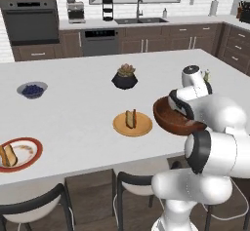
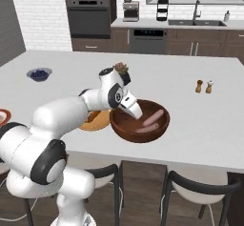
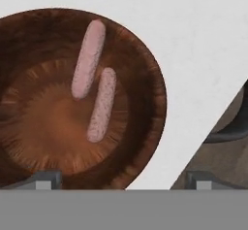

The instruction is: Place one bun and one sausage from the bowl on each plate.

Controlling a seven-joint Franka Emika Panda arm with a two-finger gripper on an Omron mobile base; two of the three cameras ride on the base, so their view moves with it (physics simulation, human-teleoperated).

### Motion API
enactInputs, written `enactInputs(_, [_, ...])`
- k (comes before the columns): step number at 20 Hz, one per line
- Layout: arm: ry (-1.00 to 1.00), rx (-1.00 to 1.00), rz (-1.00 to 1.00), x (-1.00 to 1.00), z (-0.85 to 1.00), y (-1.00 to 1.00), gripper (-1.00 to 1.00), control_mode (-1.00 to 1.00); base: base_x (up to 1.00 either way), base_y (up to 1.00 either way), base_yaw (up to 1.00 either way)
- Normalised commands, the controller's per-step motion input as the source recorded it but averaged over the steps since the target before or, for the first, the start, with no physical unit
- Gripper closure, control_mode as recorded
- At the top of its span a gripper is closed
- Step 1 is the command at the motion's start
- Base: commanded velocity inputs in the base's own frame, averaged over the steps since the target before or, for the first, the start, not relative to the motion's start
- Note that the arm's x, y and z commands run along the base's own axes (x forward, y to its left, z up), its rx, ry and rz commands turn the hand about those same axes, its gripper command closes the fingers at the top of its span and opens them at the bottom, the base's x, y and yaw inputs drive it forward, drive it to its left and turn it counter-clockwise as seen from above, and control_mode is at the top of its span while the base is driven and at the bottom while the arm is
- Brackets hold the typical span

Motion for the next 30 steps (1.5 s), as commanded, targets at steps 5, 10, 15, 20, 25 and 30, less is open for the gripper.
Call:
enactInputs(5, [0.0, 0.03, -0.01, 0.82, -0.1, -0.6, -1.0, -1.0, 0.0, 0.0, 0.0])
enactInputs(10, [0.01, 0.0, 0.0, 0.56, -0.25, -0.37, -1.0, -1.0, 0.0, 0.0, 0.0])
enactInputs(15, [-0.02, 0.0, 0.0, 0.41, -0.44, -0.02, -1.0, -1.0, 0.0, 0.0, 0.0])
enactInputs(20, [-0.03, 0.0, 0.0, 0.39, -0.51, -0.12, -1.0, -1.0, 0.0, 0.0, 0.0])
enactInputs(25, [-0.02, 0.01, 0.0, 0.43, -0.33, -0.23, -1.0, -1.0, 0.0, 0.0, 0.0])
enactInputs(30, [0.0, 0.0, 0.0, 0.24, -0.13, -0.21, -1.0, -1.0, 0.0, 0.0, 0.0])
